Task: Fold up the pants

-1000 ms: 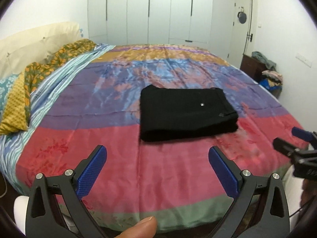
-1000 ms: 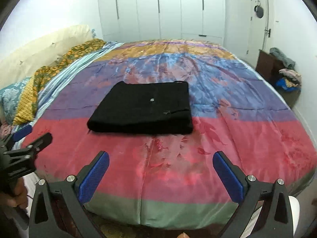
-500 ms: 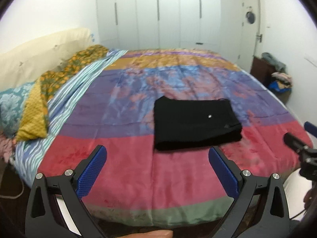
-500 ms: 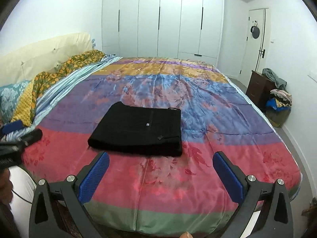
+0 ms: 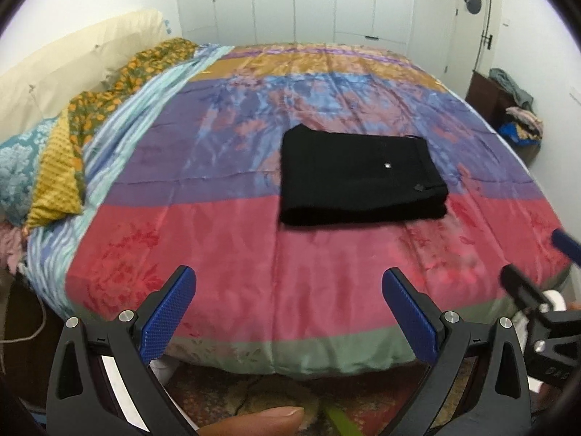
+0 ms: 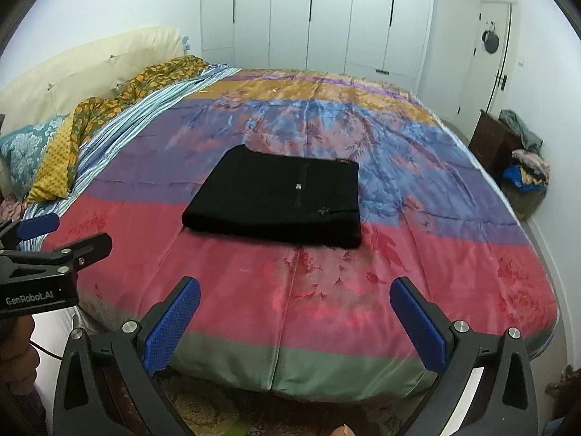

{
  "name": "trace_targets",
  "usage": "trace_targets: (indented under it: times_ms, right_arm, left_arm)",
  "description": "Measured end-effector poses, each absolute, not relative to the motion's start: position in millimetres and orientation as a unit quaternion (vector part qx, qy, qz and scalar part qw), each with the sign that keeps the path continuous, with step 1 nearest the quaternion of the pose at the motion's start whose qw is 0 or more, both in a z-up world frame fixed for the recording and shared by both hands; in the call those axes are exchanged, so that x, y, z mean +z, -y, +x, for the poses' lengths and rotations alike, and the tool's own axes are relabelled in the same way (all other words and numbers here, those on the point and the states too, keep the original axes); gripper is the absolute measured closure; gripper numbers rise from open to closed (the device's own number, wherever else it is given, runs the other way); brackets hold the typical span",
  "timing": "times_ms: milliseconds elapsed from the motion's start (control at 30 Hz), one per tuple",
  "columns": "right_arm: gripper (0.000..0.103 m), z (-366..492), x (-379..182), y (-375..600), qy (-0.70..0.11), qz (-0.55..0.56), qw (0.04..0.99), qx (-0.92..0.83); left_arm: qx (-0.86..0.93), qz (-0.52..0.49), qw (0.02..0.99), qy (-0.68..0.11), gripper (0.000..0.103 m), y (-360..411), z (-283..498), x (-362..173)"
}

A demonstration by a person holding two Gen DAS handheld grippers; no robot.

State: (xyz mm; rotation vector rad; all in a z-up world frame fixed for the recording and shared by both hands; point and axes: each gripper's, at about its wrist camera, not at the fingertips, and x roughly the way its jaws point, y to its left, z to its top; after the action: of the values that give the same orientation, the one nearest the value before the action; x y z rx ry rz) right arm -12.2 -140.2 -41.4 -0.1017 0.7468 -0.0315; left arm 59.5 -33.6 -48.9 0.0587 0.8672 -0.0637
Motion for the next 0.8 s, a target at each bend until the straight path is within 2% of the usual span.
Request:
trace_targets:
  times_ms: [800]
  right_arm:
    - [0.000,-4.6,-46.0,162.7,-0.375,-0.033,0.925,-0.058]
  left_arm:
    - [-0.047,0.042,0.898,-0.436,0.001,45.3,62.9,-54.9]
